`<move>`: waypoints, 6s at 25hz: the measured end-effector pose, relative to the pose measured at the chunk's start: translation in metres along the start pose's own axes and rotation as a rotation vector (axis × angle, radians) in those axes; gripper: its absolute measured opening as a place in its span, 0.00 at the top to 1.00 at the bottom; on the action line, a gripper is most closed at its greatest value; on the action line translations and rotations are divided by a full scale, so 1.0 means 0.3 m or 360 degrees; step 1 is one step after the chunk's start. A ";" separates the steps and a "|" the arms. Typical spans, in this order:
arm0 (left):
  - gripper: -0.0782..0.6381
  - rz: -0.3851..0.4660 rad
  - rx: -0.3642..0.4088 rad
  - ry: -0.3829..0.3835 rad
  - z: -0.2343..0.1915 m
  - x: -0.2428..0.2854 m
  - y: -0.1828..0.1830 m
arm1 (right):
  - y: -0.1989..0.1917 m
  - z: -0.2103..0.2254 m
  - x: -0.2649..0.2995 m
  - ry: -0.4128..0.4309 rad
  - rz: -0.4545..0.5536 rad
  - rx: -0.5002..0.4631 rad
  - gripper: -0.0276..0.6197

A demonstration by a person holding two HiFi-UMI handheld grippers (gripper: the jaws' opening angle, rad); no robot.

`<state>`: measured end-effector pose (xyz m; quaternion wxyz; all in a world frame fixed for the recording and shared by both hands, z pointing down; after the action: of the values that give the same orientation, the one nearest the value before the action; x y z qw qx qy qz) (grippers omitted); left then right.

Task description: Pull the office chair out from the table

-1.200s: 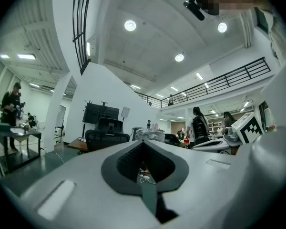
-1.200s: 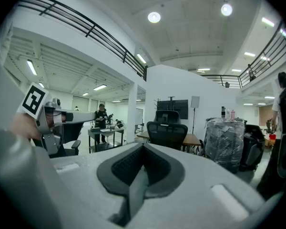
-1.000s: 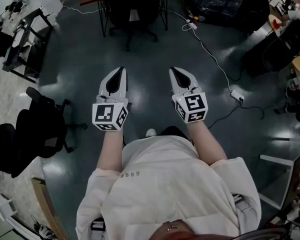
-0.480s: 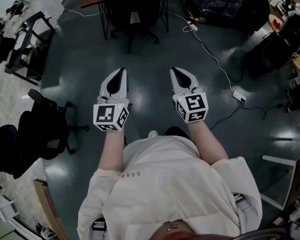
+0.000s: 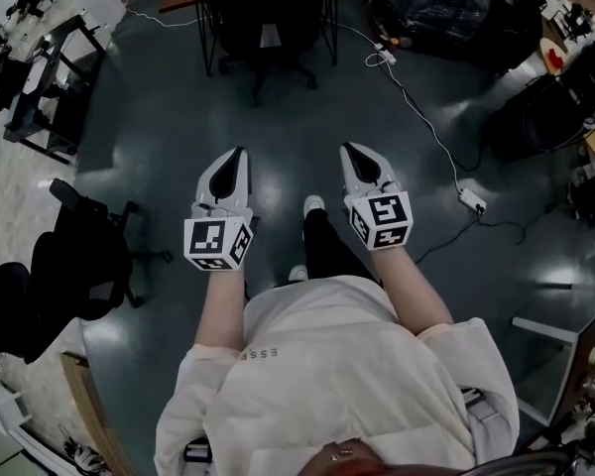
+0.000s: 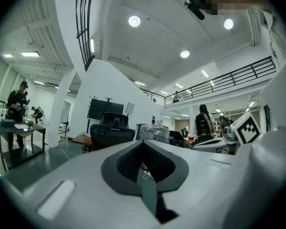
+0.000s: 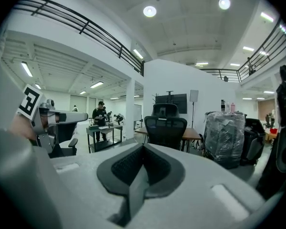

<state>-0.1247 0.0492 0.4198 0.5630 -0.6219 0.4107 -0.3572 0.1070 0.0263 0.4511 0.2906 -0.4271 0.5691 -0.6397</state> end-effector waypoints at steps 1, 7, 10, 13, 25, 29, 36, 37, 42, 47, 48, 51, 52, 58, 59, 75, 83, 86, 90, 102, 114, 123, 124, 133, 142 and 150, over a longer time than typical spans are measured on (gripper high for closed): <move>0.87 0.0003 0.0007 -0.0004 -0.013 0.022 -0.004 | -0.003 0.012 0.032 0.0014 -0.0012 -0.0002 0.97; 0.87 -0.0004 0.0156 -0.0011 -0.112 0.258 0.001 | 0.015 0.146 0.301 0.0062 -0.0055 0.0024 0.97; 0.87 0.0003 0.0140 0.0019 -0.200 0.429 0.019 | 0.065 0.239 0.477 0.0082 -0.0039 0.0024 0.97; 0.87 0.0006 0.0142 0.0049 -0.278 0.601 0.040 | 0.119 0.333 0.650 0.0108 -0.0032 0.0028 0.97; 0.87 0.0052 0.0193 0.0073 -0.492 1.112 0.142 | 0.301 0.628 1.157 0.0126 0.0030 0.0005 0.97; 0.87 0.0058 0.0191 0.0057 -0.571 1.227 0.151 | 0.349 0.675 1.281 0.0143 0.0058 -0.0016 0.97; 0.87 0.0068 0.0184 -0.0018 -0.752 1.451 0.162 | 0.434 0.734 1.503 0.0116 0.0083 -0.0065 0.97; 0.87 0.0074 0.0188 -0.0031 -0.783 1.489 0.170 | 0.452 0.741 1.540 0.0106 0.0090 -0.0081 0.97; 0.87 0.0100 0.0276 -0.0116 -0.935 1.662 0.253 | 0.578 0.749 1.708 0.0077 0.0151 -0.0240 0.97; 0.87 0.0096 0.0510 -0.0223 -1.027 1.797 0.336 | 0.731 0.785 1.787 0.0004 0.0249 -0.0493 0.97; 0.87 0.0101 0.0572 -0.0227 -1.043 1.818 0.353 | 0.758 0.792 1.796 -0.0011 0.0265 -0.0540 0.97; 0.87 0.0104 0.0776 -0.0270 -1.057 1.875 0.409 | 0.828 0.806 1.821 -0.0005 0.0283 -0.0694 0.97; 0.87 0.0082 0.0873 -0.0292 -1.053 1.894 0.424 | 0.849 0.808 1.832 0.0018 0.0274 -0.0756 0.96; 0.69 -0.0188 0.1609 -0.0390 -1.015 2.004 0.449 | 0.928 0.798 1.929 0.0203 0.0127 -0.1128 0.68; 0.64 -0.0250 0.1709 -0.0419 -1.008 2.019 0.438 | 0.922 0.795 1.945 0.0223 0.0094 -0.1202 0.64; 0.68 -0.0706 0.2142 -0.0705 -1.025 2.188 0.364 | 0.830 0.760 2.161 0.0599 -0.0429 -0.2106 0.85; 0.83 -0.0905 0.2418 -0.0660 -1.016 2.204 0.324 | 0.829 0.755 2.140 0.0689 -0.0440 -0.2134 0.93; 0.83 -0.0911 0.2429 -0.0632 -1.004 2.191 0.329 | 0.831 0.752 2.123 0.0670 -0.0408 -0.2165 0.93; 0.83 -0.0907 0.2462 -0.0564 -0.985 2.152 0.340 | 0.834 0.735 2.089 0.0637 -0.0365 -0.2218 0.93; 0.85 -0.0870 0.2508 -0.0509 -0.871 1.971 0.334 | 0.796 0.664 1.902 0.0591 -0.0316 -0.2228 0.93; 0.85 -0.0824 0.2512 -0.0571 -0.712 1.668 0.324 | 0.739 0.515 1.595 0.0589 -0.0420 -0.2130 0.92; 0.84 -0.0848 0.2522 -0.0516 -0.513 1.434 0.300 | 0.665 0.465 1.319 0.0554 -0.0407 -0.2177 0.94; 0.85 -0.0854 0.2513 -0.0515 -0.483 1.412 0.298 | 0.658 0.465 1.285 0.0560 -0.0401 -0.2180 0.94; 0.85 -0.0901 0.2434 -0.0483 -0.287 1.178 0.288 | 0.603 0.398 1.013 0.0622 -0.0336 -0.2233 0.95; 0.85 -0.0880 0.2426 -0.0418 -0.167 0.966 0.281 | 0.562 0.296 0.786 0.0624 -0.0330 -0.2241 0.95; 0.84 -0.0844 0.2440 -0.0438 -0.111 0.822 0.267 | 0.530 0.212 0.652 0.0535 -0.0311 -0.2154 0.93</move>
<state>-0.0630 -0.1919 0.3393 0.7736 -0.1793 -0.1807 -0.5803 0.0534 -0.2012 0.3373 -0.1897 -0.4586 0.8383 -0.2255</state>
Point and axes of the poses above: the fingertips, and each gripper's own axes: x forward along the fingers, z to its right, y out of its top, the point moved 6 cm from there along -x, backward along the fingers, and after that the axes turned 1 degree about x, right-handed, at the moved point
